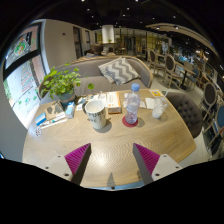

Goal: Pour water

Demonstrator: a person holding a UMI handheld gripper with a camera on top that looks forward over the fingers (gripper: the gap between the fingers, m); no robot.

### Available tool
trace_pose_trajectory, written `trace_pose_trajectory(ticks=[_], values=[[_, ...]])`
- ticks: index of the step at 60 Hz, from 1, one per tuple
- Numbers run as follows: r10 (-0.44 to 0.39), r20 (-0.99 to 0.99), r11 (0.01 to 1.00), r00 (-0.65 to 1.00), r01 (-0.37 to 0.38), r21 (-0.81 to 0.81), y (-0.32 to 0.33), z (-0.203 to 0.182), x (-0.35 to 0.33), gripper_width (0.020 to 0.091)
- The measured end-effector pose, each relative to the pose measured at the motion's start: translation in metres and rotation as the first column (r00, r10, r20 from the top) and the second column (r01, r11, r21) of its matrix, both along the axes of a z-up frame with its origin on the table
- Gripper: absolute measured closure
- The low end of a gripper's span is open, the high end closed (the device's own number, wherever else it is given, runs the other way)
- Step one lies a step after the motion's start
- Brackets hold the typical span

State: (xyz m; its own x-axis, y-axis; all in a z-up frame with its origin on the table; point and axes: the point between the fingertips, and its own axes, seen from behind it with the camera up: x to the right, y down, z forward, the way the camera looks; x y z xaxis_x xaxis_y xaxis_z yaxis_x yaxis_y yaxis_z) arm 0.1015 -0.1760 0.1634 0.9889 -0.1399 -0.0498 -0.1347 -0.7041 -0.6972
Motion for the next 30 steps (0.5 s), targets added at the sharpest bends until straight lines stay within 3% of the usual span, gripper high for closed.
trace_pose_trajectory(ticks=[13,30], values=[[0.006,0.047,1.0,0.999,-0.007,0.016,-0.058,0.037,-0.039,0.0247],[0.03,0.09,0.998,0.996,-0.035,0.049,-0.074,0.052,-0.053,0.0252]])
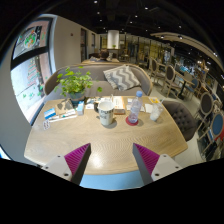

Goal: Pour water

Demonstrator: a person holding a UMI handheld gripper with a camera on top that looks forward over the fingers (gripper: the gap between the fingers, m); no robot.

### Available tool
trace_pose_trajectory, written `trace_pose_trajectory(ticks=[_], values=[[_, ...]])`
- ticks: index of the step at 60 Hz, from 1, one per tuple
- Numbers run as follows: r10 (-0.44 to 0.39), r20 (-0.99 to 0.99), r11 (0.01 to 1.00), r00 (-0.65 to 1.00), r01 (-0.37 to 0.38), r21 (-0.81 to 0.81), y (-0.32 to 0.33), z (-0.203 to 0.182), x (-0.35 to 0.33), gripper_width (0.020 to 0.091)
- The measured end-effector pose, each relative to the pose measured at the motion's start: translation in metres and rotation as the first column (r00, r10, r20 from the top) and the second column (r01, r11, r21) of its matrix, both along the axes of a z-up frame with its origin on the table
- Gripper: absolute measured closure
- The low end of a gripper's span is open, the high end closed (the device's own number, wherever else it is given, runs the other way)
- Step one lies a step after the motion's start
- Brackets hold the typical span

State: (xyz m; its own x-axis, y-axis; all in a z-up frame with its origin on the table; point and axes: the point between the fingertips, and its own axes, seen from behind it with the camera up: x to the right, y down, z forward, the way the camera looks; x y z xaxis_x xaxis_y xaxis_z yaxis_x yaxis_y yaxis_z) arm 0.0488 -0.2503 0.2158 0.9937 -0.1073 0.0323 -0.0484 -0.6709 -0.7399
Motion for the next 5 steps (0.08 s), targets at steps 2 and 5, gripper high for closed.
trace_pose_trajectory(ticks=[2,5], values=[[0.0,-0.005,1.0,1.0,0.0,0.003,-0.0001,0.0028,-0.0008,0.0252],[0.007,-0.011,1.0,1.0,-0.007,0.014,0.0006,0.0067,-0.0026,0.0248]])
